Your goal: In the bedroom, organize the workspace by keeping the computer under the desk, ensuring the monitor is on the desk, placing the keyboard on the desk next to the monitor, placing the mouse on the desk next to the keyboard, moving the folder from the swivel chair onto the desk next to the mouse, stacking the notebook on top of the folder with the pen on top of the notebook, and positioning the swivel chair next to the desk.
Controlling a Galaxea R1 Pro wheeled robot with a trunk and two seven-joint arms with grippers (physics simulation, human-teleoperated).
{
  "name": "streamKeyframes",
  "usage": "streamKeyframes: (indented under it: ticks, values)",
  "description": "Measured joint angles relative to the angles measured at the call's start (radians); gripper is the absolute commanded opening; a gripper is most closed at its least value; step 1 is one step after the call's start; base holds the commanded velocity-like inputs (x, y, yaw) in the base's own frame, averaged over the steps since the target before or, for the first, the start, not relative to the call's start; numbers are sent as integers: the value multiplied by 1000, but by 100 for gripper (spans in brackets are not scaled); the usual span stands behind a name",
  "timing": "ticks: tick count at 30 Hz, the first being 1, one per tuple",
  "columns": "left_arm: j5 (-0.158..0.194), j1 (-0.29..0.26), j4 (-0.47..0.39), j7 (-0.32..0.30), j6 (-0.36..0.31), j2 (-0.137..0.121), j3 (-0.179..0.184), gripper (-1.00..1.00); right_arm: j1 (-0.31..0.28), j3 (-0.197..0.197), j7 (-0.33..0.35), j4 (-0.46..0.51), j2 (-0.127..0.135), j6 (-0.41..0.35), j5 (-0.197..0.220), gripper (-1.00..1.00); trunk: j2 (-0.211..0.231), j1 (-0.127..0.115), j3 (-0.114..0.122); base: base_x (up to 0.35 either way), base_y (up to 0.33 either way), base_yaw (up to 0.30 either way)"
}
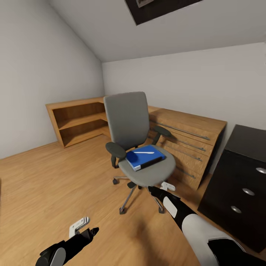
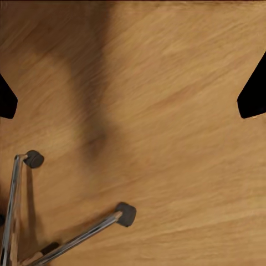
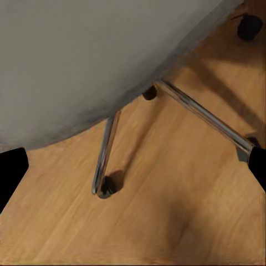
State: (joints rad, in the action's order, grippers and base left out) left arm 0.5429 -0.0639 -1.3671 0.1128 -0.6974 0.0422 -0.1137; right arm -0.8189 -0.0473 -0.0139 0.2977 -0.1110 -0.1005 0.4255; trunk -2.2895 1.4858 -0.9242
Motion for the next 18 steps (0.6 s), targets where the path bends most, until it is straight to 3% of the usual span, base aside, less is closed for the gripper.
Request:
streamKeyframes:
  ticks: [9,15,16,18]
  values:
    - [-2,0,1,0,0,-1,0,100,0,0,0,-1,0,19,-3,100,0,0,0,-336,0,0]
    - [-4,0,2,2,0,-3,-2,100,0,1,-4,-34,2,51,-7,100,0,-1,0,-100,0,0]
    - [-2,0,2,3,0,-3,-3,100,0,0,-5,-80,3,65,-9,100,7,-4,3,-12,0,0]
    - [-1,0,29,2,0,-4,-4,100,1,-13,-7,-165,6,122,-67,100,21,-12,9,-6,0,0]
